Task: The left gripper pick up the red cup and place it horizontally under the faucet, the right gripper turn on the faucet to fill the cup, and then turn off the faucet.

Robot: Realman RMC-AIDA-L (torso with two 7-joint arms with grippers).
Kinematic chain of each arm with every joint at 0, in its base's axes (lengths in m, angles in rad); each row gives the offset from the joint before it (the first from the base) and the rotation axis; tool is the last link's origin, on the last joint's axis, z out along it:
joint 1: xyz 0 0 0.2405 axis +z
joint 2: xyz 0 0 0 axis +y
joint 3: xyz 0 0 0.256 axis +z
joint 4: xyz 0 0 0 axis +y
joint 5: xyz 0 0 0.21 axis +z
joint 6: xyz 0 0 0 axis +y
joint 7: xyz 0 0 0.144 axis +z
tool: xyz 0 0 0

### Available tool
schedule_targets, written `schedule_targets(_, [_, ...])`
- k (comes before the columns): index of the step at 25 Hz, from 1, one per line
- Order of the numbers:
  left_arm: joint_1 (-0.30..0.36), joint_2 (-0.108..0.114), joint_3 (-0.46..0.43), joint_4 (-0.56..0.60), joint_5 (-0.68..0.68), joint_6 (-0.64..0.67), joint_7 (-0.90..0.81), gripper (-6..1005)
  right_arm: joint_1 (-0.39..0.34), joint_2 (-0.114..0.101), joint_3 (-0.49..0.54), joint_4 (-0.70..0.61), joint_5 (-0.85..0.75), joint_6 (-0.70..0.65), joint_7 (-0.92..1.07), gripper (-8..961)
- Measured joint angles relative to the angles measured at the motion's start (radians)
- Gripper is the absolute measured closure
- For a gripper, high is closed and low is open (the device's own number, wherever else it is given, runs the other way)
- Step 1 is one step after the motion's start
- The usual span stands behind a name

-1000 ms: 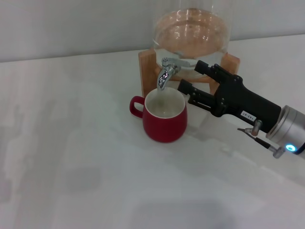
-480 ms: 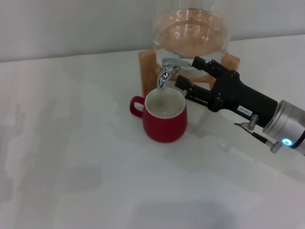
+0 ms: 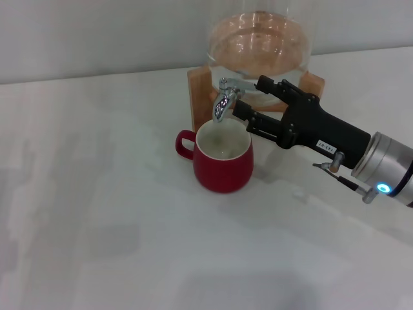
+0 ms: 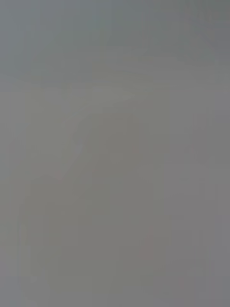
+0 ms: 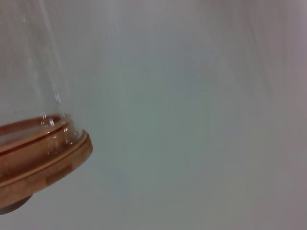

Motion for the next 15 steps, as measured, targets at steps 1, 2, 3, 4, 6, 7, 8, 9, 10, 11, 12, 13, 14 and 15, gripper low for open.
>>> schedule_targets(1, [0.0, 0.0, 0.0, 0.0, 0.0, 0.0, 0.0, 343, 0.0, 0.0, 0.0, 0.0, 0.0, 0.0, 0.0, 85])
schedule_targets(2, [0.0, 0.0, 0.0, 0.0, 0.0, 0.0, 0.0, 343, 0.0, 0.0, 0.0, 0.0, 0.0, 0.0, 0.0, 85])
schedule_targets(3, [0.0, 0.0, 0.0, 0.0, 0.0, 0.0, 0.0, 343, 0.0, 0.0, 0.0, 0.0, 0.0, 0.0, 0.0, 85])
schedule_targets(4, [-0.001, 0.0, 0.0, 0.0, 0.0, 0.0, 0.0, 343, 0.0, 0.001, -0.001, 0.0, -0.001, 0.0, 0.0, 85])
schedule_targets(6, [-0.002, 0.0, 0.001, -0.001, 0.0, -0.002, 0.0, 343, 0.0, 0.002, -0.001, 0.0, -0.001, 0.0, 0.0, 85])
schedule_targets(7, [-0.003, 0.0, 0.0, -0.001, 0.0, -0.004, 0.0, 344, 0.0, 0.002, -0.001, 0.0, -0.001, -0.001, 0.001, 85])
schedule_targets(8, [-0.003, 0.0, 0.001, -0.002, 0.0, -0.006, 0.0, 344, 0.0, 0.002, -0.001, 0.0, -0.001, -0.001, 0.001, 85])
schedule_targets(9, [-0.004, 0.0, 0.001, -0.002, 0.0, -0.007, 0.0, 344, 0.0, 0.002, -0.002, 0.0, -0.001, -0.001, 0.001, 85])
schedule_targets(10, [-0.005, 0.0, 0.001, -0.002, 0.0, -0.008, 0.0, 344, 0.0, 0.002, -0.003, 0.0, -0.001, -0.002, 0.001, 85])
schedule_targets(11, [-0.005, 0.0, 0.001, -0.002, 0.0, -0.008, 0.0, 344, 0.0, 0.002, -0.005, 0.0, -0.001, -0.002, 0.001, 85])
schedule_targets(12, [-0.005, 0.0, 0.001, -0.003, 0.0, -0.008, 0.0, 344, 0.0, 0.002, -0.007, 0.0, -0.001, -0.003, 0.002, 85])
schedule_targets(13, [-0.006, 0.0, 0.001, -0.004, 0.0, -0.008, 0.0, 344, 0.0, 0.002, -0.008, 0.0, -0.001, -0.003, 0.002, 85])
schedule_targets(14, [-0.008, 0.0, 0.004, -0.006, 0.0, -0.008, 0.0, 344, 0.0, 0.002, -0.009, 0.0, -0.001, -0.003, 0.002, 85])
schedule_targets(15, [-0.01, 0.0, 0.007, -0.009, 0.0, -0.008, 0.0, 344, 0.0, 0.002, -0.01, -0.001, -0.001, -0.003, 0.002, 85])
